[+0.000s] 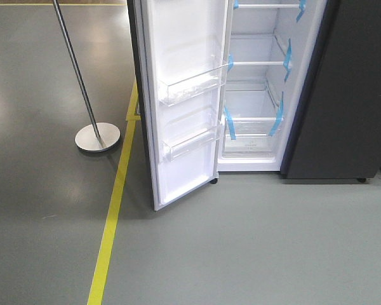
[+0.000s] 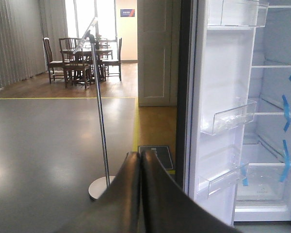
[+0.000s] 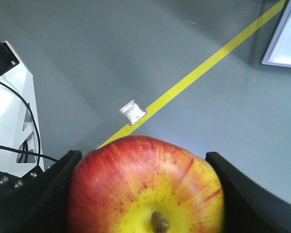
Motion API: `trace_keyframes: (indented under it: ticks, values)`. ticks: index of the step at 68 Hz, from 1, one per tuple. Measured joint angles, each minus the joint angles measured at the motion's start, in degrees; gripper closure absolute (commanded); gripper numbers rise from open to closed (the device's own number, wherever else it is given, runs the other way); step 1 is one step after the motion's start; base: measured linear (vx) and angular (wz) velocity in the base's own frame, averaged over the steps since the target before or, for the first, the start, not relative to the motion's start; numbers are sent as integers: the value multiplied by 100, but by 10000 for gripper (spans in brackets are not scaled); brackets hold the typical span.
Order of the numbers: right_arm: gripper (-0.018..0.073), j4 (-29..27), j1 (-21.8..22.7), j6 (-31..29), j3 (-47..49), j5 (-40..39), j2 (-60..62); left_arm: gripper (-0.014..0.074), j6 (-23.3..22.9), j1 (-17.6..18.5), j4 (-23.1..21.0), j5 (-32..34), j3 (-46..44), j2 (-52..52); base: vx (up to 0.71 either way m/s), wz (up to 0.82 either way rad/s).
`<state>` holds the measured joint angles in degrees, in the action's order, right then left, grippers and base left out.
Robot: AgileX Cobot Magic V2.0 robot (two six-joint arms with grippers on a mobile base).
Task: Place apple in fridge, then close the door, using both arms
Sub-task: 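Drive the base toward the open white refrigerator, then approach the refrigerator door bins, keeping the apple in the right gripper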
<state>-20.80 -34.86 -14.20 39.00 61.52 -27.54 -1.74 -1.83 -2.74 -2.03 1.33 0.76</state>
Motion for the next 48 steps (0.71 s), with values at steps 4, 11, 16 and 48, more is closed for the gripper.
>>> trace_keyframes:
  ticks: [4,11,16,48]
  values:
    - [367,0,0,0,0,0,0,603,0,0,0,0,0,0,9,0]
    - [367,-6,0,0,0,0,6,603,0,0,0,6,0,0,9,0]
    - [367,-6,0,0,0,18,7,603,0,0,0,6,0,0,9,1]
    - [367,-6,0,0,0,22,7,603,0,0,0,6,0,0,10,2]
